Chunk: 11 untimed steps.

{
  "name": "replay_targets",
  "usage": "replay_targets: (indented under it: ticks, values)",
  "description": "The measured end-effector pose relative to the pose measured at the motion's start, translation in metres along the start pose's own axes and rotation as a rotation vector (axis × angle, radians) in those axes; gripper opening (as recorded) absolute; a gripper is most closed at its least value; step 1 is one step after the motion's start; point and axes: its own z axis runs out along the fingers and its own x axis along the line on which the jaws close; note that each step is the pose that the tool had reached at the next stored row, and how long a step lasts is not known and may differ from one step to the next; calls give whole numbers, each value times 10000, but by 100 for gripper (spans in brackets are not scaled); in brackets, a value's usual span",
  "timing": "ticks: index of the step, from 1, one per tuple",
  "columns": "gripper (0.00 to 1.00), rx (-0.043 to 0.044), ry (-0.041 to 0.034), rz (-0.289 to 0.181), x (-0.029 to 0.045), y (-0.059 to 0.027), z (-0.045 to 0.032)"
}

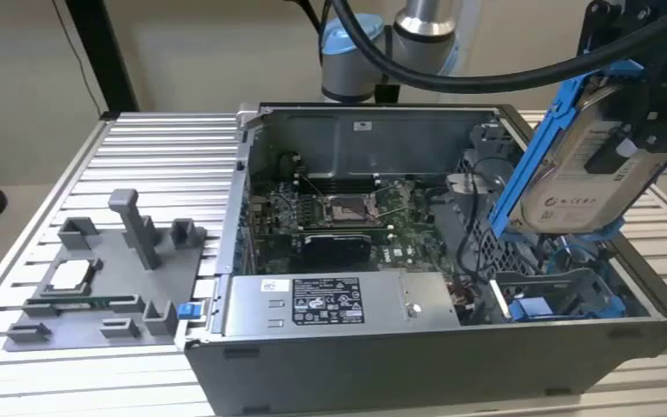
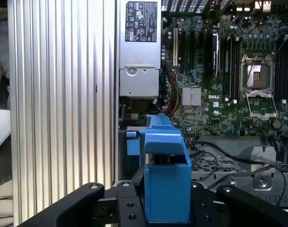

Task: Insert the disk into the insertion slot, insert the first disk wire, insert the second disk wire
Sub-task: 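Insert the disk into the insertion slot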

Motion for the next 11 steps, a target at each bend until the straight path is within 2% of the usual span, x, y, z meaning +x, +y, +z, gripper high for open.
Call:
replay_targets:
  ticks: [3, 6, 11]
  values:
    - [0, -1, 6, -1, 12, -5, 2]
    - [0, -1, -22, -3, 36, -10, 12]
    - [0, -1, -27, -24, 113, -19, 27]
